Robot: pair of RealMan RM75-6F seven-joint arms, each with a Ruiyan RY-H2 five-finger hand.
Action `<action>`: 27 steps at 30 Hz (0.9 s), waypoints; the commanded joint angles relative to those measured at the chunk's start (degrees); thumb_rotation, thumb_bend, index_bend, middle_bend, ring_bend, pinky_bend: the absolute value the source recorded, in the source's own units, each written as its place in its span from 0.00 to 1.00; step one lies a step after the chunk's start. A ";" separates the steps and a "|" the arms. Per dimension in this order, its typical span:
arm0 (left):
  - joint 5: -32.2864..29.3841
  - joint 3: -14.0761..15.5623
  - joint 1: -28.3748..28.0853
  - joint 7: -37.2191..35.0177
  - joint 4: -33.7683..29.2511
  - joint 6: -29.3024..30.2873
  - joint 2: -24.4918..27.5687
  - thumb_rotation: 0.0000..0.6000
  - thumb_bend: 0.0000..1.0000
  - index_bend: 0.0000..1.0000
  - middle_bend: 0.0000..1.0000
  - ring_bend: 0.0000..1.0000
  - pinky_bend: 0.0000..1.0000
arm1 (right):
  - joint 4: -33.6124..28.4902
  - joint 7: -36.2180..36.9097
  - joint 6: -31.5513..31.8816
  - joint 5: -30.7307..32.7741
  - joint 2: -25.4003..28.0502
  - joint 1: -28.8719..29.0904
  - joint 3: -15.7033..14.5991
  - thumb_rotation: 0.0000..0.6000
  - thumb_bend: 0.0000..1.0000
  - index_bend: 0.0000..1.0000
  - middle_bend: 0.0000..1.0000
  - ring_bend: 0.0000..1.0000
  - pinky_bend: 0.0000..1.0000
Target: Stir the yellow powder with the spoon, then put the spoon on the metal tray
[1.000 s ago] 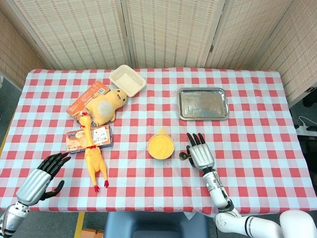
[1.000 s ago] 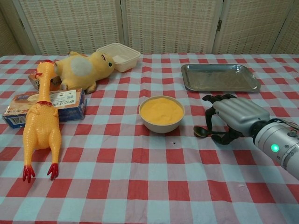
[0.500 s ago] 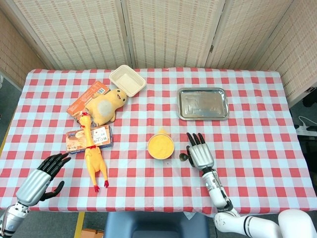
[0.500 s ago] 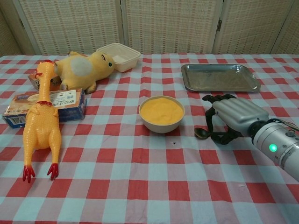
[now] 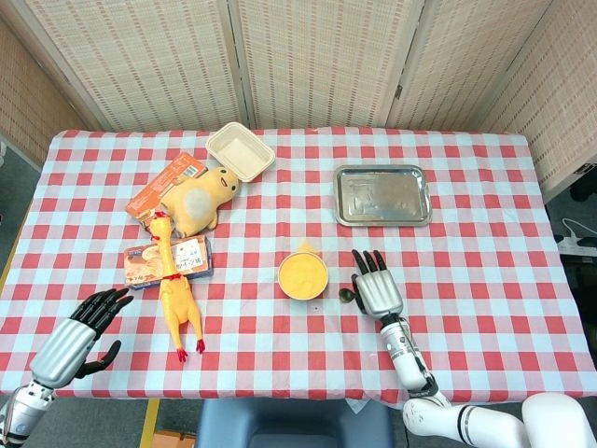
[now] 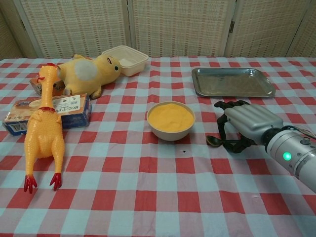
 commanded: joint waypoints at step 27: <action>0.83 0.37 -0.16 -0.56 -0.24 0.28 0.20 1.00 0.50 0.00 0.00 0.00 0.10 | -16.84 -10.61 5.52 3.63 4.12 5.01 7.58 1.00 0.42 0.65 0.05 0.00 0.00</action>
